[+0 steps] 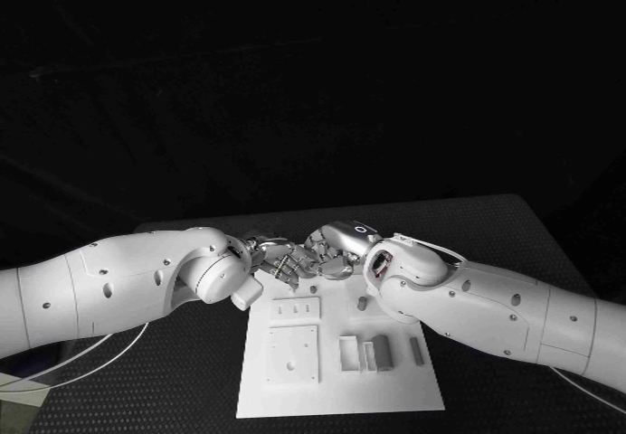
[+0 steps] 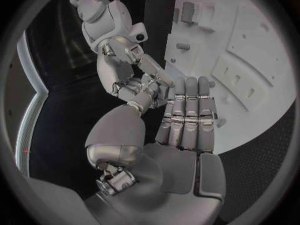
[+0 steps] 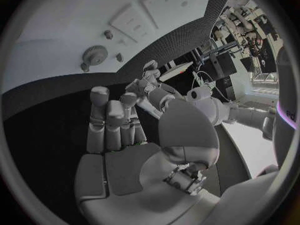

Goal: Assemble the parts on the task board

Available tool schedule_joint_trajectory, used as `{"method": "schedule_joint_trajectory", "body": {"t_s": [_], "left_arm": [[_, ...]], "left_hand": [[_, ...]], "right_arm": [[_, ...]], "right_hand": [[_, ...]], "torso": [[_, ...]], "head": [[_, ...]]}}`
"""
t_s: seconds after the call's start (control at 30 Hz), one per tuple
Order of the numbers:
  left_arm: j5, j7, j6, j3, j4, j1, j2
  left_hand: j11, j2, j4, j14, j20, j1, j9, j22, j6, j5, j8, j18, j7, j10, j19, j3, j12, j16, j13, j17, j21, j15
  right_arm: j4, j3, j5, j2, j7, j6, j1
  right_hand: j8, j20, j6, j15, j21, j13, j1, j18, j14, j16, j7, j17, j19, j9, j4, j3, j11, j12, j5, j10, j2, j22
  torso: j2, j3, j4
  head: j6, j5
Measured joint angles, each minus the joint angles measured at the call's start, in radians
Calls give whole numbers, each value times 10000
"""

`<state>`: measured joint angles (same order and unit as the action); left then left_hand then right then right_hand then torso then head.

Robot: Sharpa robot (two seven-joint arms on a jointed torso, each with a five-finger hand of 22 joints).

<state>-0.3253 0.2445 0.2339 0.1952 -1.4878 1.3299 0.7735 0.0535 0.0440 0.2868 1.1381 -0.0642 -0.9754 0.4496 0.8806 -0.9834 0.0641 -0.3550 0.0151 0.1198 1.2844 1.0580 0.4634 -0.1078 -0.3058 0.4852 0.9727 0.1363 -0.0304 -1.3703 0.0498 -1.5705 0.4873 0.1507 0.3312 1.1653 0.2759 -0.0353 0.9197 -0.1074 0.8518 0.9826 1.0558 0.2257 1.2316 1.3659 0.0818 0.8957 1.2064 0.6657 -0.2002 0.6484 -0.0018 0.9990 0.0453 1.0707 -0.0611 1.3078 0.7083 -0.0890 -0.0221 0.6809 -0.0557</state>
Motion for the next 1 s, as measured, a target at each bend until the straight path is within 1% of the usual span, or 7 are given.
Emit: {"method": "schedule_joint_trajectory", "body": {"t_s": [0.07,0.13,0.63,0.77,0.87,0.97,1.0], "left_arm": [[9,-1,2,0,-1,-1,-1],[19,-6,3,0,-3,-2,-4],[190,-5,14,5,84,-6,-78],[277,-3,33,6,91,-8,-87],[361,-4,65,6,94,-8,-94],[426,-18,107,0,94,-3,-95],[448,-29,123,-9,94,3,-94]], "left_hand": [[0,-99,-66,0,-31,-175,-6,18,-30,-111,18,-1,30,1,30,329,36,0,37,0,0,0],[1,-67,-79,2,-36,-221,-10,30,-30,-111,37,-1,30,1,36,558,36,0,61,11,0,2],[-1,12,-3,36,-36,-301,6,119,-120,-148,25,-1,-22,112,36,939,82,-40,177,54,0,36],[-55,24,4,128,-79,-314,6,157,-144,-149,-52,-1,-11,169,79,1015,82,-80,215,77,0,56],[-73,25,-6,149,-90,-315,6,194,-144,-149,-62,-1,-11,257,91,1079,82,-120,263,100,0,77],[-122,72,9,236,-144,-268,7,236,-179,-138,-81,-1,24,307,144,1117,82,-148,311,127,0,93],[-127,114,-5,268,-140,-226,7,259,-179,-54,-104,-1,24,348,179,1131,82,-159,351,144,0,125]], "right_arm": [[7,-1,-1,-2,0,-3,-5],[16,-1,-3,-2,0,-8,-10],[33,0,-9,3,24,-20,-17],[61,0,-9,-8,20,-20,-18],[105,0,5,-21,-3,-46,-20],[137,10,32,-23,-37,-99,-28],[145,15,41,-15,-48,-120,-37]], "right_hand": [[16,0,0,0,0,0,0,0,0,0,0,0,0,0,0,0,0,0,0,0,0,-1],[34,1,0,0,0,0,0,1,0,0,0,0,0,0,0,0,0,0,-1,0,0,-1],[36,-18,-5,5,0,-8,0,0,-4,0,4,-1,-25,2,0,0,0,0,-28,0,0,-1],[36,-17,-5,6,-52,-32,-73,-1,-5,-13,5,-2,-25,28,0,0,0,-40,-27,1,-178,-2],[-113,-17,-144,7,-72,-67,-140,0,-4,-49,144,2,-25,84,2,2,23,-112,-26,-21,-422,-2],[-457,1,-431,120,-174,-134,-306,-2,-122,-116,431,19,-44,-120,86,-82,203,-250,-26,-200,-699,-2],[-605,9,-533,224,-185,-161,-413,-14,-165,-117,498,19,-101,-207,139,-146,289,-304,-26,-286,-806,-2]], "torso": [[0,-2,0],[0,-2,0],[3,-4,-2],[7,-3,-6],[7,-2,-5],[7,0,-2],[6,0,-2]], "head": [[2,1],[6,2],[20,-10],[29,-10],[35,-2],[37,6],[39,9]]}}
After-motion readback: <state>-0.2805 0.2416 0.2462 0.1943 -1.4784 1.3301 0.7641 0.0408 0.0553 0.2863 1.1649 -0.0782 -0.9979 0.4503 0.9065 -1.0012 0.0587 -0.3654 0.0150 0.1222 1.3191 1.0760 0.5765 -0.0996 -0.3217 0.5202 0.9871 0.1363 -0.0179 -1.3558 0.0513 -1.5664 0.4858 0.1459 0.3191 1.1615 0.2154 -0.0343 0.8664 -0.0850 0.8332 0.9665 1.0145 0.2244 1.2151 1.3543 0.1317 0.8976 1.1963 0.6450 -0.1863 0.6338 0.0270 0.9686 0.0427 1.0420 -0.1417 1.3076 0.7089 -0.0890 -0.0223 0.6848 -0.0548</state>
